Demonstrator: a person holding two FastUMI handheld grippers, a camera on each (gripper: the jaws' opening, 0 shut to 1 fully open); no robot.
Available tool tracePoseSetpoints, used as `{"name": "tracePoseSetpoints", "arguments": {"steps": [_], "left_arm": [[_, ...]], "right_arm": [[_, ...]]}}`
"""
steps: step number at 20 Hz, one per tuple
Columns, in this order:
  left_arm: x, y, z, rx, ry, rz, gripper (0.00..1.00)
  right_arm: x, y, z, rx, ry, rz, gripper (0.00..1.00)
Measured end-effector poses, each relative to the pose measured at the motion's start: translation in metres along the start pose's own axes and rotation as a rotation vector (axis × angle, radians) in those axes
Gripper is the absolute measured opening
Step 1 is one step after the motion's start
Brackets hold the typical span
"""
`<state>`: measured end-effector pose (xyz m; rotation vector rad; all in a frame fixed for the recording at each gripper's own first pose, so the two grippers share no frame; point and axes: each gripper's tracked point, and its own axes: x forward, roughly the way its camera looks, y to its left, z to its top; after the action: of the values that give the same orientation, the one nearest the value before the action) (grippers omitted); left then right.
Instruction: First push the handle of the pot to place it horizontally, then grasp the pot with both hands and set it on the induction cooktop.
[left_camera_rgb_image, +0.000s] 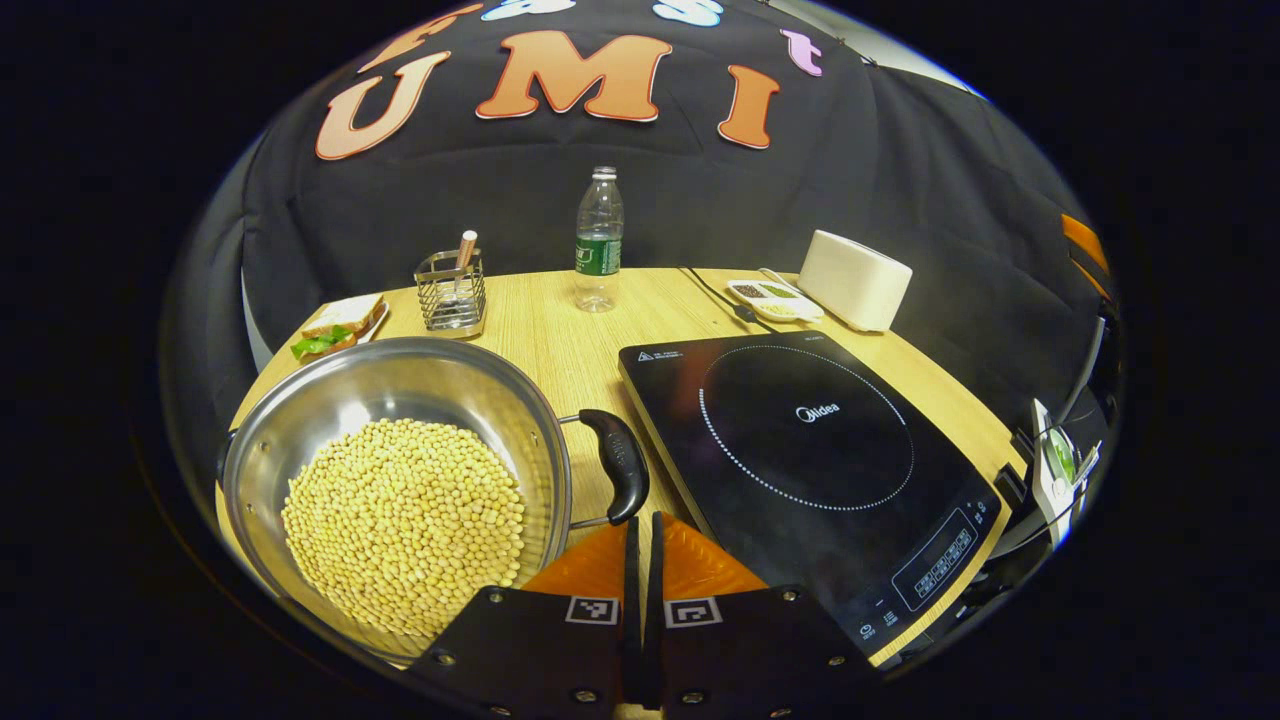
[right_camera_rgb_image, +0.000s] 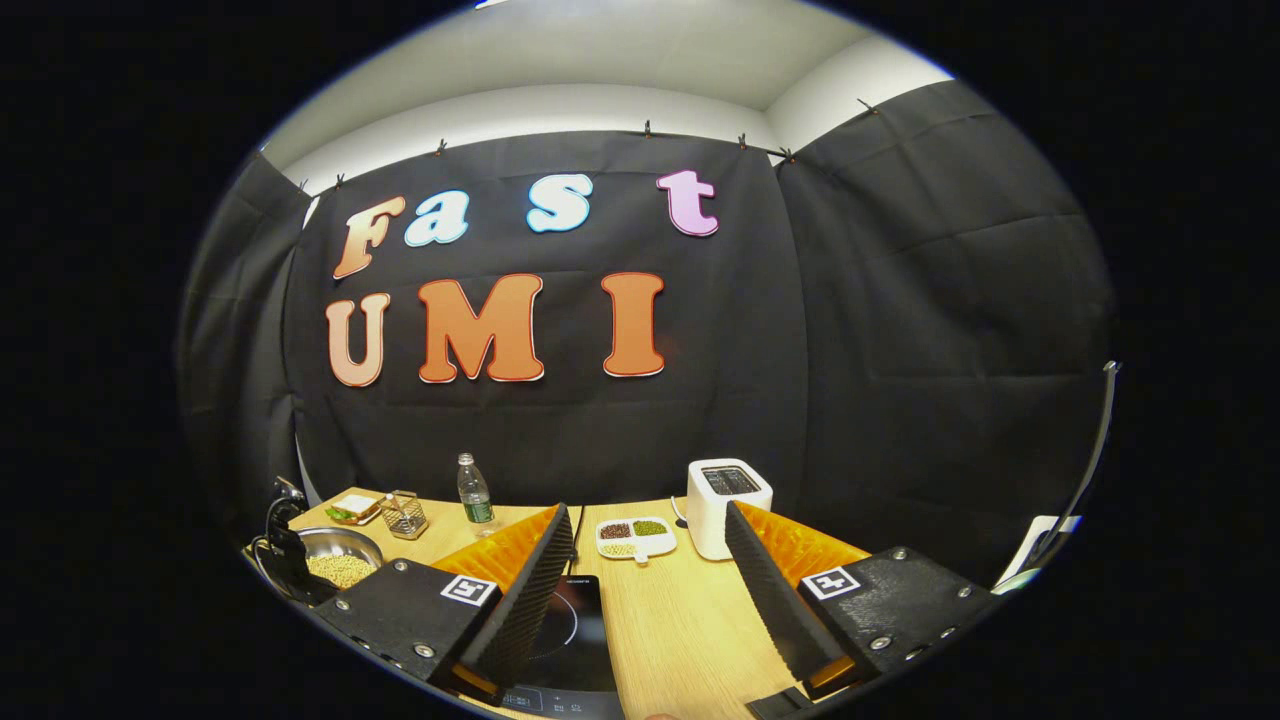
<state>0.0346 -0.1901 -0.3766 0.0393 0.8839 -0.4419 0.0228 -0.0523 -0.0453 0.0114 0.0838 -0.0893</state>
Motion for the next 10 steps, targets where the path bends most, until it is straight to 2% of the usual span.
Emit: {"name": "tracePoseSetpoints", "arguments": {"steps": [6,10], "left_arm": [[-0.006,0.0,0.003,-0.009,-0.016,-0.005,0.03],[-0.04,0.008,0.024,-0.013,-0.109,-0.001,0.02]], "right_arm": [[-0.001,0.014,-0.003,0.001,0.013,0.013,0.95],[-0.001,0.037,-0.004,-0.013,0.024,0.035,0.95]]}}
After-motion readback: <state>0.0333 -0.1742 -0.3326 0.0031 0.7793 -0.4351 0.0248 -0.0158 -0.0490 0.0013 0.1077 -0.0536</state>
